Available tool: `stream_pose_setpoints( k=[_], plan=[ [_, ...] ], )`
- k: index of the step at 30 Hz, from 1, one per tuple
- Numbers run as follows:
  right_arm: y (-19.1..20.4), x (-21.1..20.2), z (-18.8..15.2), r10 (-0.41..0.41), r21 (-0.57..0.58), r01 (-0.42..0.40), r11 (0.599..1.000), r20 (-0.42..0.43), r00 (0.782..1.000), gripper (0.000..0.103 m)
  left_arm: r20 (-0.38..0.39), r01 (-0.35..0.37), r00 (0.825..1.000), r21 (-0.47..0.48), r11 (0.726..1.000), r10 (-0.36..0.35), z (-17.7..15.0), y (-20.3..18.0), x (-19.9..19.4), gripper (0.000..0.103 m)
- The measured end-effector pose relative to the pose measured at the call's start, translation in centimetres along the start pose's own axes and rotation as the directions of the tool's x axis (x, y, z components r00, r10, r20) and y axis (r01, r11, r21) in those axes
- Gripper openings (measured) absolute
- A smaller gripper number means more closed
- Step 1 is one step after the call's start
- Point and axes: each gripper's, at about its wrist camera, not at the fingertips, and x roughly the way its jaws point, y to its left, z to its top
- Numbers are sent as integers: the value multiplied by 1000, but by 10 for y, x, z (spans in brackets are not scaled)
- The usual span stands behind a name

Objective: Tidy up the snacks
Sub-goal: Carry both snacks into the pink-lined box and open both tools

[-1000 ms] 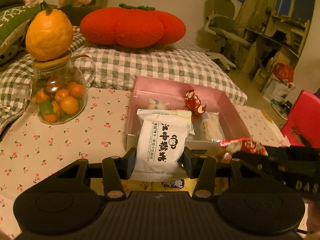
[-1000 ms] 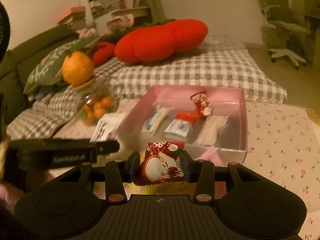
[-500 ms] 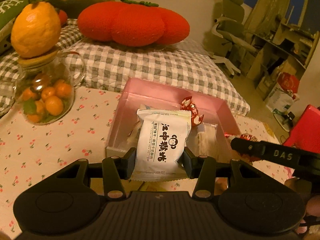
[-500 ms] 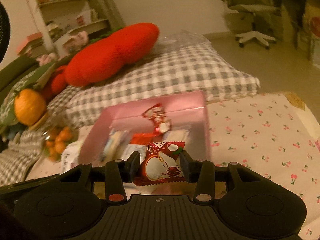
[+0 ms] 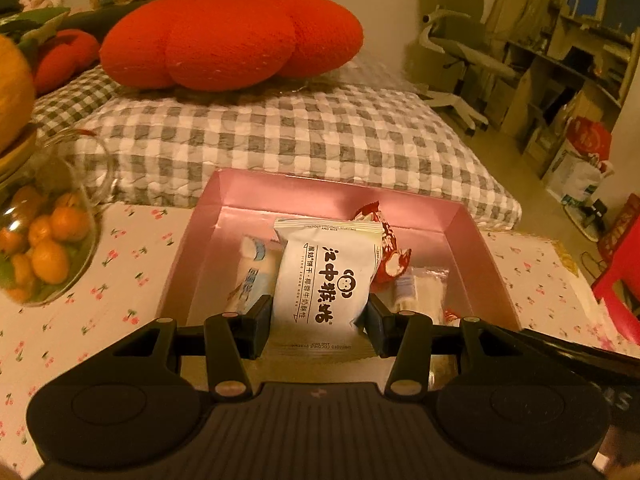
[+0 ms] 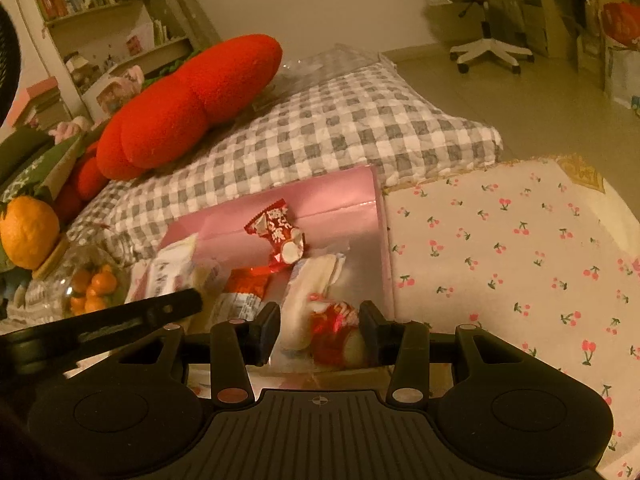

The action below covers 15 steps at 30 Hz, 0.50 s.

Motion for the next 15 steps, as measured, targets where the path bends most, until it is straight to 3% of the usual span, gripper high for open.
stream_pose_setpoints(
  k=[12,15],
  plan=[
    [-13,-5,6,11,46,-12,999,18,1000,44,-7,-30,1000,11,999,30,12,-4,21,47],
    [-13,-5,6,14,51,-14,999,12,1000,45,10,-31,999,13,999,31,11,-6,19,62]
  ],
)
